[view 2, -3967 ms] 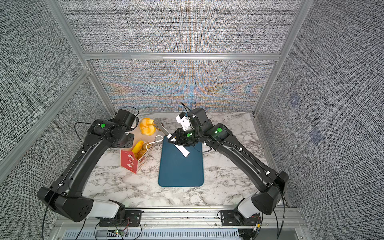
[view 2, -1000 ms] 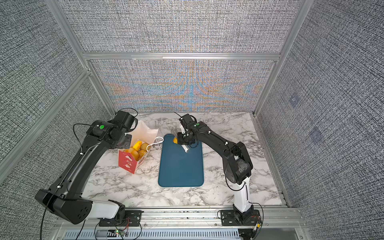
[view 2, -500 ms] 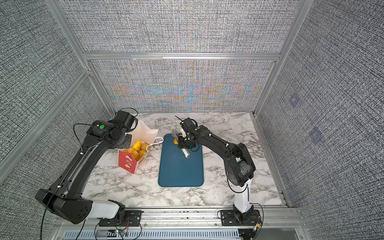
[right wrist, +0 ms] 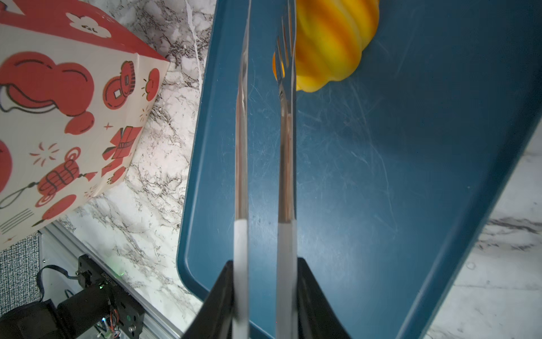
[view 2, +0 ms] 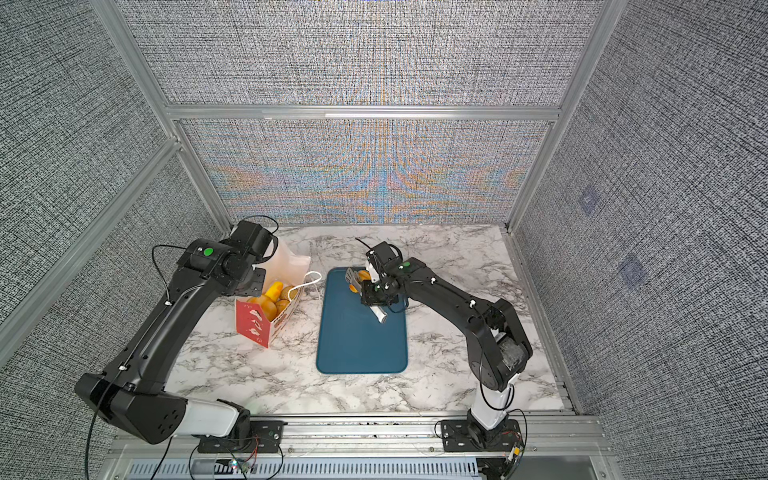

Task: Pack bread into a paper bag
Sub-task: Move the fake bread onto the plate.

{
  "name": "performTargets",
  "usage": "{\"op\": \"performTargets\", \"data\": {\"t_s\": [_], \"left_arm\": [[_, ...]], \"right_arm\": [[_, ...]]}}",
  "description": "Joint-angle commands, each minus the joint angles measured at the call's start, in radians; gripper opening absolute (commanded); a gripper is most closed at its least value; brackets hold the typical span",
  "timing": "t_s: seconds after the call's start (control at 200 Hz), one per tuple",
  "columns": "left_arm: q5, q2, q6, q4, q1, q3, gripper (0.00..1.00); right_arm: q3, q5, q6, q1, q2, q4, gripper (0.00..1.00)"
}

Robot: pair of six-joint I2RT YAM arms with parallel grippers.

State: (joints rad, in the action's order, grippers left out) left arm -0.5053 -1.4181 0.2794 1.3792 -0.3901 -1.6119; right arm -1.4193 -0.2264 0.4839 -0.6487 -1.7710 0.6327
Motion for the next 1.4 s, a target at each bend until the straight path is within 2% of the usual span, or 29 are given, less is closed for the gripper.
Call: {"op": "performTargets", "data": {"t_s": [0.0,0.33,0.681,1.396], "left_arm": [[-0.009,-0.001,-0.006,-0.02,0.002,-0.005,0.02],[-0.004,-0.006,-0.006,-0.026,0.002,-0.002,0.02],[-0.015,0.0,-0.008,-0.022,0.002,0.003,0.02],[-0.013,0.013,-0.016,-0.034,0.002,0.023,0.02]], "right_arm": [[0.003,0.004,0.002,-0.002,0.007,-0.002,0.33],[-0.135,-0.009,0.003,-0.027,-0.066,0.011,0.33],[-0.168,0.0,-0.005,-0.03,-0.142,0.002,0.32],[0.012,0.09,0.022,-0.017,-0.006,0.025,0.32]]}}
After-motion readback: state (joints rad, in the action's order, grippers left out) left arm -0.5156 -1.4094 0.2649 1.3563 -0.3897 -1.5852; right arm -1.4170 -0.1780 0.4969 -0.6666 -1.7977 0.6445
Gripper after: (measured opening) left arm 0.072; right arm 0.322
